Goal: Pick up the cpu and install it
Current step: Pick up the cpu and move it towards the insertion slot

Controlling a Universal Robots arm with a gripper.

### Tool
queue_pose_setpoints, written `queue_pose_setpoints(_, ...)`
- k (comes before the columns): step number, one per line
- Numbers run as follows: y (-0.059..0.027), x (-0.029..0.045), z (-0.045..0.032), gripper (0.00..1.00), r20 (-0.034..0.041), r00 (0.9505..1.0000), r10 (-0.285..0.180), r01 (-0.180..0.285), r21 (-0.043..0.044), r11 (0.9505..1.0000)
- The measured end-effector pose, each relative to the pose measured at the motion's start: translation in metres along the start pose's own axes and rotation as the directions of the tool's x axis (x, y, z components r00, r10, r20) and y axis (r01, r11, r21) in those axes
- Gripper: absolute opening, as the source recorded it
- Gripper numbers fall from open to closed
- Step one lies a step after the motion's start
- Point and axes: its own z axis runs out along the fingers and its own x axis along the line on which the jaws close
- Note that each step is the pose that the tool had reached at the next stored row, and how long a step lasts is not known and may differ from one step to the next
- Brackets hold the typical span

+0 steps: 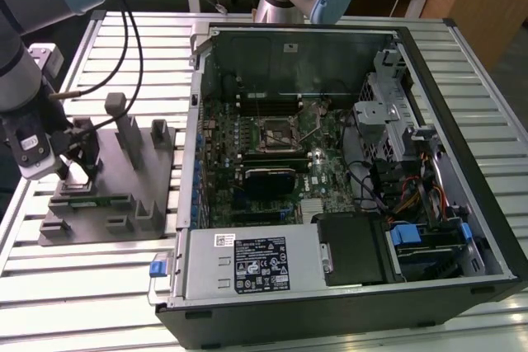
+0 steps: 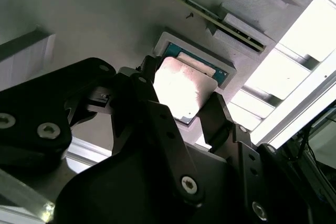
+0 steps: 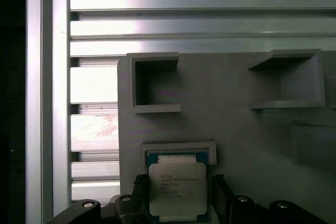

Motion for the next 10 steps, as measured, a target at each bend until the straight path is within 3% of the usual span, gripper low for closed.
queue_pose_setpoints(10, -0.0001, 0.0, 0.0016, 0.6, 0.0001, 1.0, 0.0, 0.0, -0.0002, 1.0)
